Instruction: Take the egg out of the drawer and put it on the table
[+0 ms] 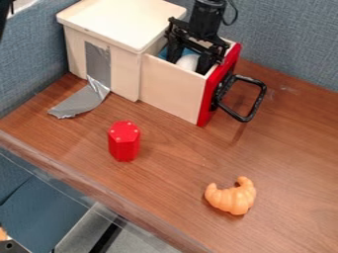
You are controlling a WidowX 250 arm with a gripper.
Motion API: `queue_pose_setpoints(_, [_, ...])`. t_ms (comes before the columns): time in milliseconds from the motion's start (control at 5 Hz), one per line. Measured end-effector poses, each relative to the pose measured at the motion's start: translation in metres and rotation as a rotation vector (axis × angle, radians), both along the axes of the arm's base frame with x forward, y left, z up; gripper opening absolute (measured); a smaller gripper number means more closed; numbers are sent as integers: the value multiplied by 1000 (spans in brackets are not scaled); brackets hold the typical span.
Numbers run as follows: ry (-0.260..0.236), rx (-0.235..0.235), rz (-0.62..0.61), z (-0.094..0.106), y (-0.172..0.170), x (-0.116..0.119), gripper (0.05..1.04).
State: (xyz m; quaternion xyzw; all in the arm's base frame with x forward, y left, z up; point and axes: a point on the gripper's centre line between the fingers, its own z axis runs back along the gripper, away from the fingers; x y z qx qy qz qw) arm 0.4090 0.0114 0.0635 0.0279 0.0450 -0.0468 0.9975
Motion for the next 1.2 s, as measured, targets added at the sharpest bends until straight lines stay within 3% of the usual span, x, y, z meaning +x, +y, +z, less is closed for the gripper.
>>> queue_pose_setpoints(200, [-4,-22,-8,7,-3,-6,812])
queue_pose_setpoints(600, [-104,-62,10,63,-5,-22,812])
queue_pose_setpoints(800, [-153,-65,24,80,-2,-35,812])
queue_pose_setpoints(1000, [-167,-84,23,88,-5,-58,811])
queue_pose_setpoints(1200, [-136,-91,11,79,-10,-84,811])
